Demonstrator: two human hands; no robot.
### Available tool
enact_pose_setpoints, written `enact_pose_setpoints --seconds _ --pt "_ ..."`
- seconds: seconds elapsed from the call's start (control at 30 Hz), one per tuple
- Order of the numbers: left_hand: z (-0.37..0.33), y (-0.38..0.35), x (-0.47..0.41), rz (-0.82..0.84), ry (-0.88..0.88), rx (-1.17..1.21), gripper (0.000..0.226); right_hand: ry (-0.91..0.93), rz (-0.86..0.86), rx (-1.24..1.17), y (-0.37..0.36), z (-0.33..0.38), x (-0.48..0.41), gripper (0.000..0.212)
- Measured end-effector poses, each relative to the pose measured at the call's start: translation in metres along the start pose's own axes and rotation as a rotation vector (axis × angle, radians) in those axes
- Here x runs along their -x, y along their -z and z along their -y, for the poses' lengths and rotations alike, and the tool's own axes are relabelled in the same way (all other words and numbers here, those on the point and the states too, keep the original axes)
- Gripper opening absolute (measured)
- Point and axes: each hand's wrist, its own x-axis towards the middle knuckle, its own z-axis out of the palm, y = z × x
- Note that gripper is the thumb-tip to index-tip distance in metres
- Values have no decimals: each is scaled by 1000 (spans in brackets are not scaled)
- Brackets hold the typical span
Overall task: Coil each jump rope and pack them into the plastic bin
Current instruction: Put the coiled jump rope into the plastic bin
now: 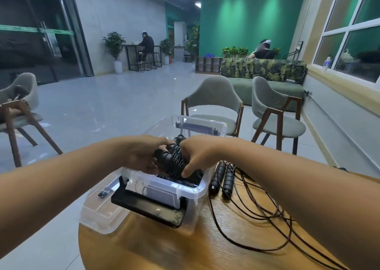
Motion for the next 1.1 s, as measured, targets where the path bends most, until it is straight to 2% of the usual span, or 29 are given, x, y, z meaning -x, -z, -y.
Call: enact_pose_setpoints --seconds 0.17,0.2,0.27,0.33,0.4,0.5,0.63,0.8,0.93,1.1 --pt "0 -5 -5 -149 -105 -117 44 -12 22 74 -9 7 -16 41" --pt "0 -6 -6 -189 -129 -221 45 -17 18 93 -11 8 -18 43" --pt "-2 -2 -9 -297 -212 -607 41 -20 11 144 -14 10 -21 46" --pt "-4 1 -8 -335 -302 -969 35 -28 17 201 -17 12 -23 42" --pt "-6 4 -4 -298 -364 -1103 32 -32 25 231 -18 13 -22 43" --pt "-9 9 -1 -223 -481 -1122 29 -25 23 275 -19 14 -21 39" --pt "-8 11 -2 -128 -481 -1117 47 2 49 300 -18 16 -21 44" --pt "-10 7 -6 -163 -493 -1183 48 19 65 298 -19 15 -24 63" --pt "-9 4 -11 -144 -452 -1199 52 78 81 302 -16 17 -20 65" --pt "-8 2 -15 -134 -438 -1227 62 62 96 310 -15 20 -19 59"
